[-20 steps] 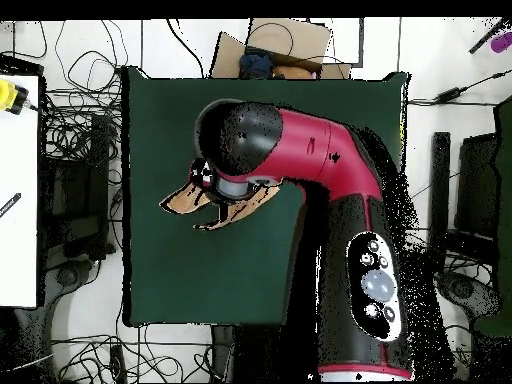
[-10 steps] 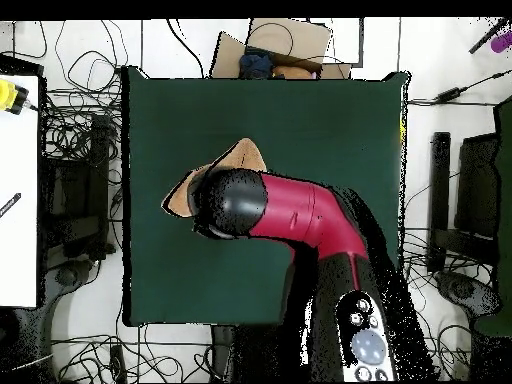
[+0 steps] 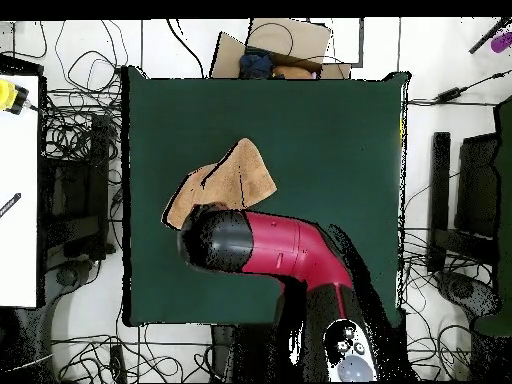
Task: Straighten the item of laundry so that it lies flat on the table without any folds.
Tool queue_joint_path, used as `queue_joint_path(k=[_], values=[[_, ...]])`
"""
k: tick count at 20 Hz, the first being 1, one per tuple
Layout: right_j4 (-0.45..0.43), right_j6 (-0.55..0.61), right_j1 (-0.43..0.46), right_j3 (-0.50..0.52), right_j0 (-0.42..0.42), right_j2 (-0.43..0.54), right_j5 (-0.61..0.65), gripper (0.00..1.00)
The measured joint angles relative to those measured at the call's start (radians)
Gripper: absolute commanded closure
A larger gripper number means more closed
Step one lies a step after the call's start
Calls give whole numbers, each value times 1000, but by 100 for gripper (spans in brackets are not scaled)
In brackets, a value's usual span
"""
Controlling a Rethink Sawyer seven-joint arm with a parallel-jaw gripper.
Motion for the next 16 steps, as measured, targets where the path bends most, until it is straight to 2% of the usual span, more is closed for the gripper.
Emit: queue_joint_path(k=[9,16], values=[[-1,0,-22,90,4,14,-78,100],[-1,0,-21,106,7,26,-126,100]])
